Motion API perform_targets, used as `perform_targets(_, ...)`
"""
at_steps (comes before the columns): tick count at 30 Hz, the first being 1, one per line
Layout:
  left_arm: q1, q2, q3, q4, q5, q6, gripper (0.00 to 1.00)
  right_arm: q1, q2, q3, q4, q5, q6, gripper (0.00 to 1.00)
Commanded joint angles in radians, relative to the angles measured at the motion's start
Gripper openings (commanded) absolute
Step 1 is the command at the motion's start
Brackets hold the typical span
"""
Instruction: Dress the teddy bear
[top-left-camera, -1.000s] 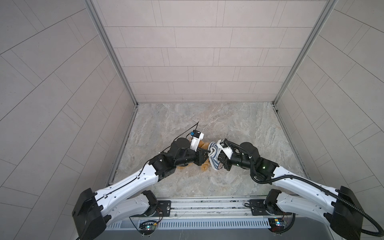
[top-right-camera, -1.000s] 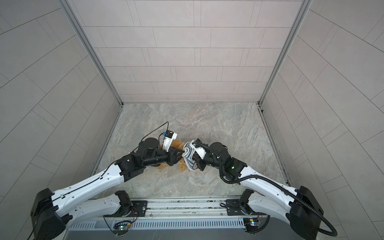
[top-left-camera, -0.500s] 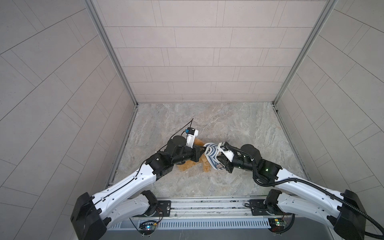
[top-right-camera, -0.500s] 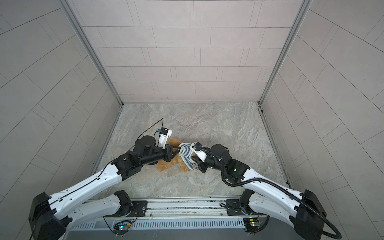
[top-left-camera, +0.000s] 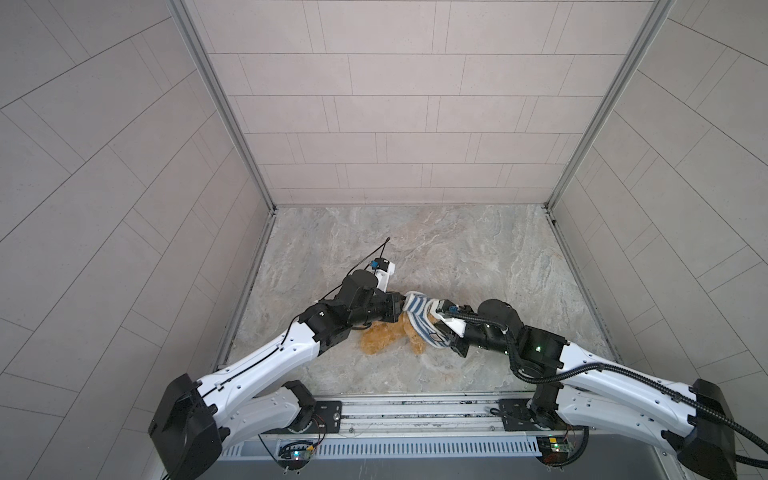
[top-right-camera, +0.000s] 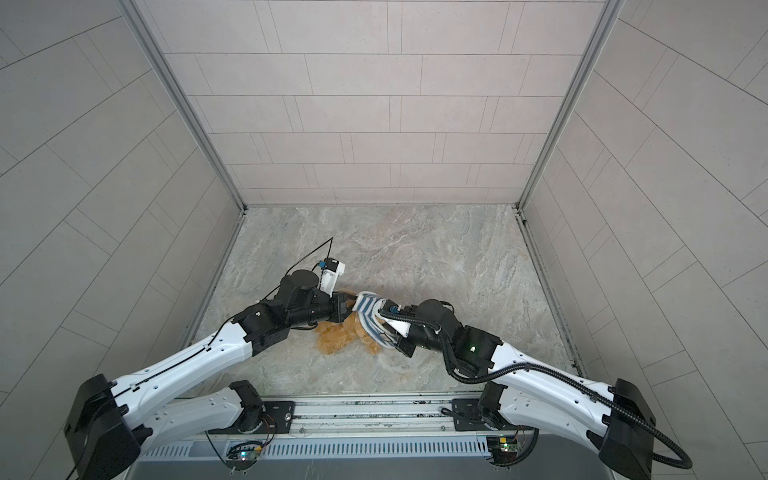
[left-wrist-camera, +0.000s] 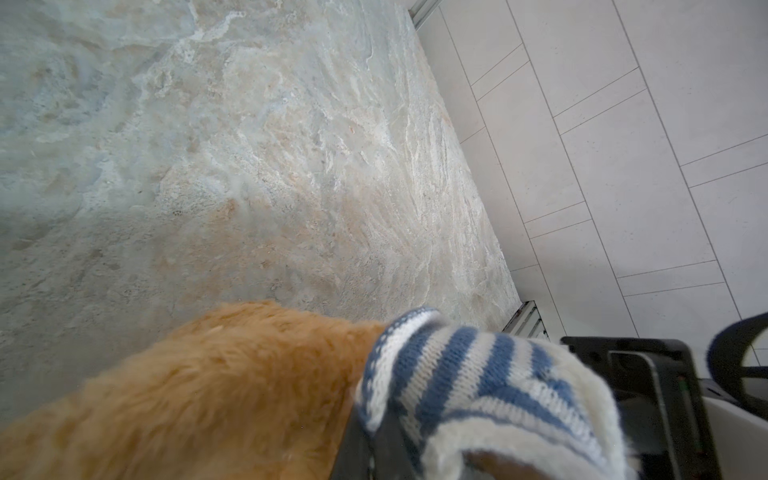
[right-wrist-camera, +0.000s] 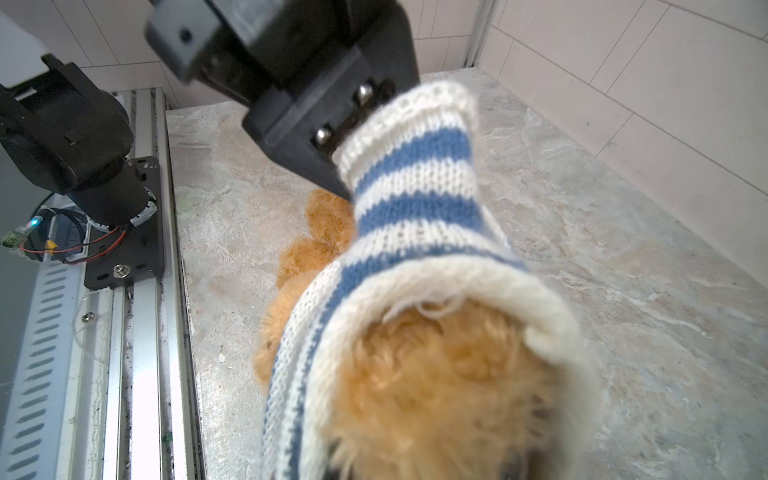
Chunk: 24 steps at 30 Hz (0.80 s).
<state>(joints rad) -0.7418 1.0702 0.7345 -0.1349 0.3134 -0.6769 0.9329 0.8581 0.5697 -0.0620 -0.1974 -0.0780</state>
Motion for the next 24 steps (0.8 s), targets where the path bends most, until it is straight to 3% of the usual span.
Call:
perform_targets(1, 0.013, -0.010, -0.030, -0.050, -0.033, 0.003, 0.00, 0.012, -0.054, -0.013, 0.084, 0.018, -0.028, 0.00)
perform_targets(6, 0.013, -0.039, -0.073, -0.080, -0.002, 0.030, 0.00, 0.012, -0.067, -0.021, 0.101, 0.075, 0.014, 0.00)
perform_targets(15, 0.013, -0.080, -0.066, -0.130, 0.018, 0.098, 0.01, 0.012, -0.009, -0.017, 0.168, 0.175, 0.196, 0.00)
perform_targets(20, 0.013, -0.126, -0.019, -0.104, -0.032, 0.117, 0.23, 0.012, 0.035, 0.041, 0.120, 0.207, 0.313, 0.00)
perform_targets(24, 0.014, -0.169, -0.029, -0.093, -0.075, 0.125, 0.31, 0.012, 0.031, 0.036, 0.102, 0.316, 0.455, 0.00)
